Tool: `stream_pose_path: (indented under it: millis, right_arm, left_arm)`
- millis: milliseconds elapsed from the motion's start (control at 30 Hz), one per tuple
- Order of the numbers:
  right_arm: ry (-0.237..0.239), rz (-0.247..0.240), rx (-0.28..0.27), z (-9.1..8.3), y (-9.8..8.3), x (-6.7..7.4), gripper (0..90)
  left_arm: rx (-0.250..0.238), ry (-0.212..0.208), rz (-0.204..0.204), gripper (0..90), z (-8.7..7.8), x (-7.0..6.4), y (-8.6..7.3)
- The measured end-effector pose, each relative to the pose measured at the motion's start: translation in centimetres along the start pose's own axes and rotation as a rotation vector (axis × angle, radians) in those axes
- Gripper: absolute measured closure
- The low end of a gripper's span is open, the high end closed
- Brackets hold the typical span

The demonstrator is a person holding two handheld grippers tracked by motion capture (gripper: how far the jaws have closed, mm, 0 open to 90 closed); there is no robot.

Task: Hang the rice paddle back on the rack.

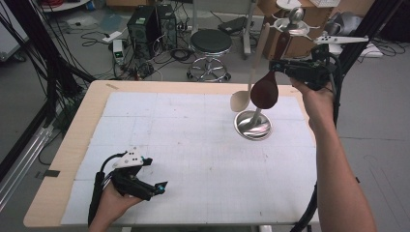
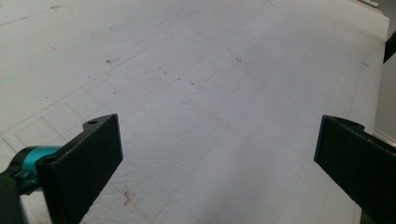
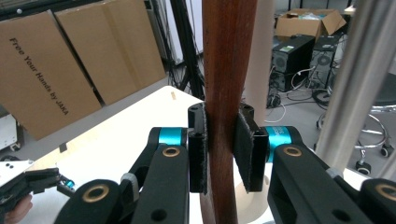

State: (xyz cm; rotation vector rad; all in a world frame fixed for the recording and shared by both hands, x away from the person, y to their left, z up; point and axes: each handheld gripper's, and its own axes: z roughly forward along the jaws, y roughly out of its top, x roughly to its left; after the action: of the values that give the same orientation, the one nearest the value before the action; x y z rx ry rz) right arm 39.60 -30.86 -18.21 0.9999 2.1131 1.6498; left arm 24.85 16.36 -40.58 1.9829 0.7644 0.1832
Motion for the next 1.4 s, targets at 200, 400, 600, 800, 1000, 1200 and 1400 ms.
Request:
stream_pose_path:
  millis: [200, 400, 600, 800, 1000, 1200, 1400]
  right_arm:
    - [-0.017, 0.002, -0.021, -0.1, 0.0, 0.0, 72.7]
    - [-0.040, 0.000, -0.019, -0.6, 0.0, 0.1, 65.2]
    - [-0.056, 0.002, -0.032, -1.2, -0.1, 0.1, 58.2]
    - [-0.049, 0.002, -0.046, -1.9, -0.2, 0.4, 53.2]
    - [-0.034, -0.015, -0.062, -2.3, -0.9, 0.9, 49.9]
    - [-0.016, -0.024, -0.060, -2.5, -2.0, 1.3, 47.7]
    - [0.005, -0.034, -0.058, -2.7, -2.9, 1.8, 44.5]
  left_arm:
    - [0.003, 0.004, 0.004, 1.7, -0.1, 0.0, 0.0]
    - [0.007, 0.007, 0.008, 1.7, -0.1, 0.1, 0.0]
    - [0.003, 0.008, 0.003, 1.6, -0.1, 0.0, 0.0]
    - [0.002, 0.005, 0.001, 1.6, -0.2, 0.0, -0.1]
    - [0.003, 0.004, 0.005, 1.6, -0.2, 0.1, 0.0]
    - [0.005, 0.007, 0.006, 1.7, -0.2, 0.0, 0.0]
    - [0.004, 0.003, 0.004, 1.7, 0.0, -0.1, 0.0]
